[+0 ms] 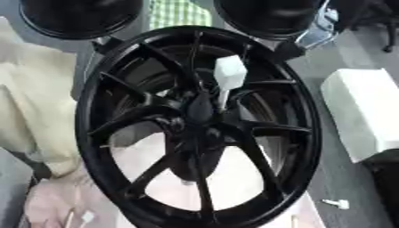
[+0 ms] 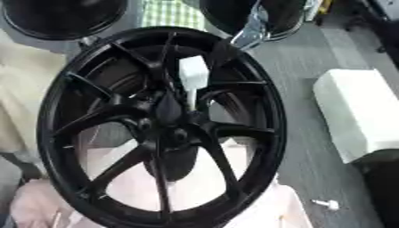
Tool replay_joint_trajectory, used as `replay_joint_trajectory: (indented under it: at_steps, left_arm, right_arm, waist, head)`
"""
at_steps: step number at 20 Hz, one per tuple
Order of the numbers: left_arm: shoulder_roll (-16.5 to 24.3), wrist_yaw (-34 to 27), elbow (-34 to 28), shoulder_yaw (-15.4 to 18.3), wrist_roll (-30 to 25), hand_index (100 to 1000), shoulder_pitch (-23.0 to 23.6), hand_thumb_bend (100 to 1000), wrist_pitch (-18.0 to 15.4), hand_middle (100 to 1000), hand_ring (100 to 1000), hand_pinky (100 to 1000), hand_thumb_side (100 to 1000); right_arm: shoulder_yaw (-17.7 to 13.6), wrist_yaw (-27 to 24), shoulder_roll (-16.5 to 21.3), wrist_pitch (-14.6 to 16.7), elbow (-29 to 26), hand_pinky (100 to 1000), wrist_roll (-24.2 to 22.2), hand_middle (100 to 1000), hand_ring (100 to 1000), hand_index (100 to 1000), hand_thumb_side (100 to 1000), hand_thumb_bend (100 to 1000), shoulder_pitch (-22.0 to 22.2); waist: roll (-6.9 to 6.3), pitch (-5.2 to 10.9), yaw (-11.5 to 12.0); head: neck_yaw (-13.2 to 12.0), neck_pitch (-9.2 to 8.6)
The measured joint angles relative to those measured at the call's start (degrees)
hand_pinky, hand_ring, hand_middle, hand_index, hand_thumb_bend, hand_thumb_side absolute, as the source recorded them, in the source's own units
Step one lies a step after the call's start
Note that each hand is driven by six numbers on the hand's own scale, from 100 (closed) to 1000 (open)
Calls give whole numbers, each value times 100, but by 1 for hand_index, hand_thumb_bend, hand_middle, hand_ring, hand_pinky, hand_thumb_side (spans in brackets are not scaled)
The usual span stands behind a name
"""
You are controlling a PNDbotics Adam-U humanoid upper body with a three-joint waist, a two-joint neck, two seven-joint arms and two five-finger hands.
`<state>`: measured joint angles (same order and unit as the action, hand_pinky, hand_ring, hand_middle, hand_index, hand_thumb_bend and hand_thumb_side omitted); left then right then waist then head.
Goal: Pull the pin out of the wheel hub.
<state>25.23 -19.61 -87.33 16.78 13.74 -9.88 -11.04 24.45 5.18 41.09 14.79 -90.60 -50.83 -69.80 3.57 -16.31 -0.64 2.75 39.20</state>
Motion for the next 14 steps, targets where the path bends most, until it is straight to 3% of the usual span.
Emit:
replay_joint_trajectory:
  at_steps: [7,14]
  left_arm:
    - [0,0,0,-2,-17,744,-1,679,10,588,653,772,578]
    - [0,1,0,-13,-31,744,-4,678,22,588,654,774,578]
  right_arm:
    - [103,72,-65,-21,45,873,-43,796,849,862,413,538,13]
    - [428,81,-154,-18,183,873,-69,795,848,861,429,539,31]
  waist:
    - [-11,-1,7]
    - [-10,-21,43]
  head:
    - [16,-5]
    - [-8,-17]
